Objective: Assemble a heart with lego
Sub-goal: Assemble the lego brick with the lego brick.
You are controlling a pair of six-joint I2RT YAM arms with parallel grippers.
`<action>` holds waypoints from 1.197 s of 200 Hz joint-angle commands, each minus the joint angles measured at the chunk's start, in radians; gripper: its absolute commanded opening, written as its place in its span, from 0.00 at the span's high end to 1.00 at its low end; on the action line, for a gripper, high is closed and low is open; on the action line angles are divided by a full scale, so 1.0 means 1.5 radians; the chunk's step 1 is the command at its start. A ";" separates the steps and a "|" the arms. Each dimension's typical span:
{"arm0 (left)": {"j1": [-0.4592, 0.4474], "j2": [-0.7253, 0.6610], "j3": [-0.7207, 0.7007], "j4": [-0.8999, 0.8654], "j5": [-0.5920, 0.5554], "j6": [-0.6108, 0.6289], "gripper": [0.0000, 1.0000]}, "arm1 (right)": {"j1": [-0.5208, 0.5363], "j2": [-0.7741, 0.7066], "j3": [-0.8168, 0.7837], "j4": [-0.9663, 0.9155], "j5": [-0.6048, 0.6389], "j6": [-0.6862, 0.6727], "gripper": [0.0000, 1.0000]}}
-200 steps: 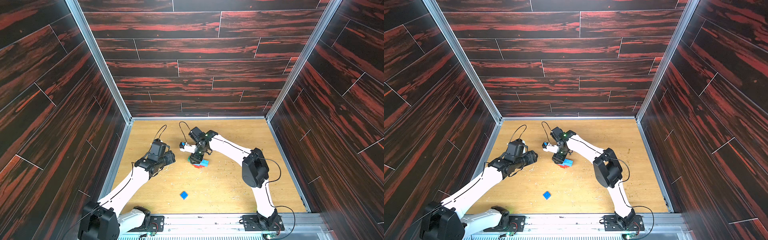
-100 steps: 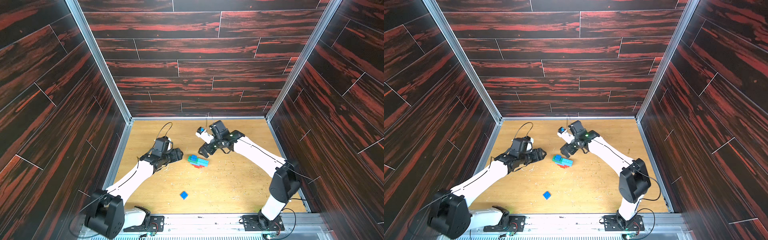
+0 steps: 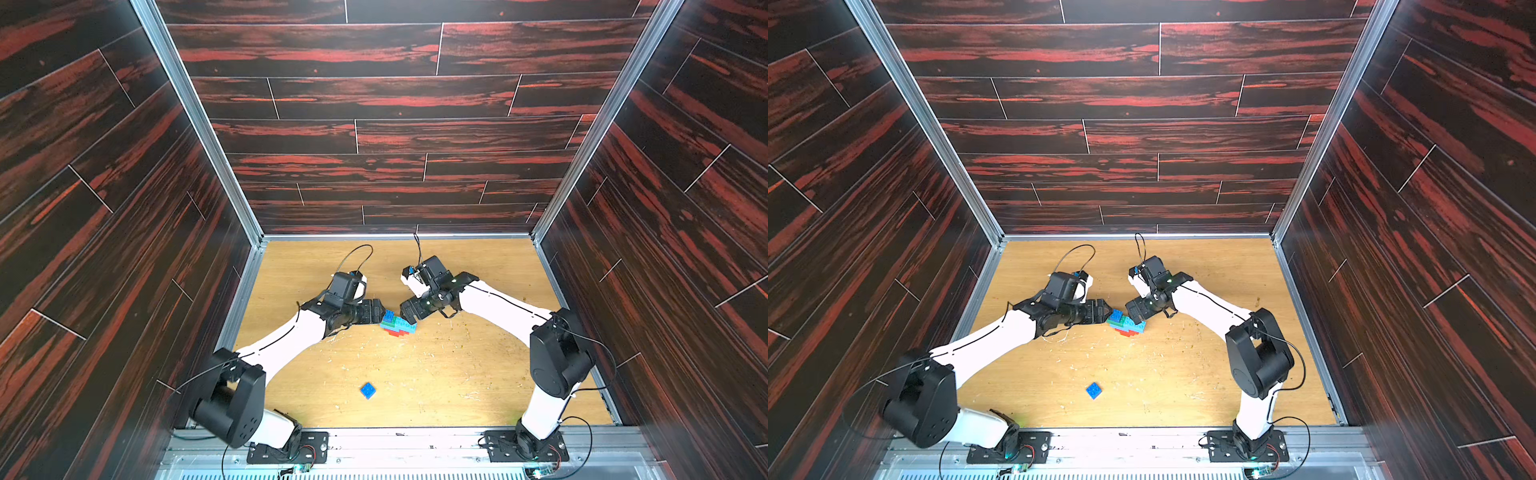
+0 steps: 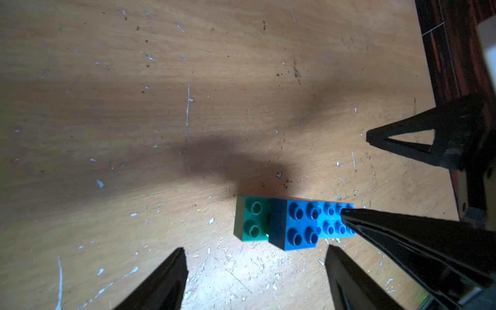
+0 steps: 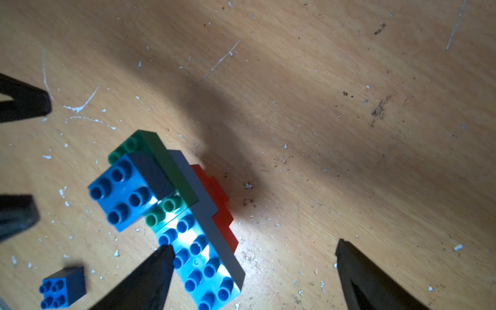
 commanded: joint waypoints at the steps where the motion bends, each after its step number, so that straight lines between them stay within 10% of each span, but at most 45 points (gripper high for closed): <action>1: -0.006 0.011 0.026 -0.008 -0.011 0.025 0.15 | -0.002 0.019 0.016 -0.004 0.005 0.011 0.02; 239: -0.009 0.086 0.041 -0.086 -0.075 0.023 0.16 | -0.001 0.057 0.007 -0.007 0.019 0.012 0.02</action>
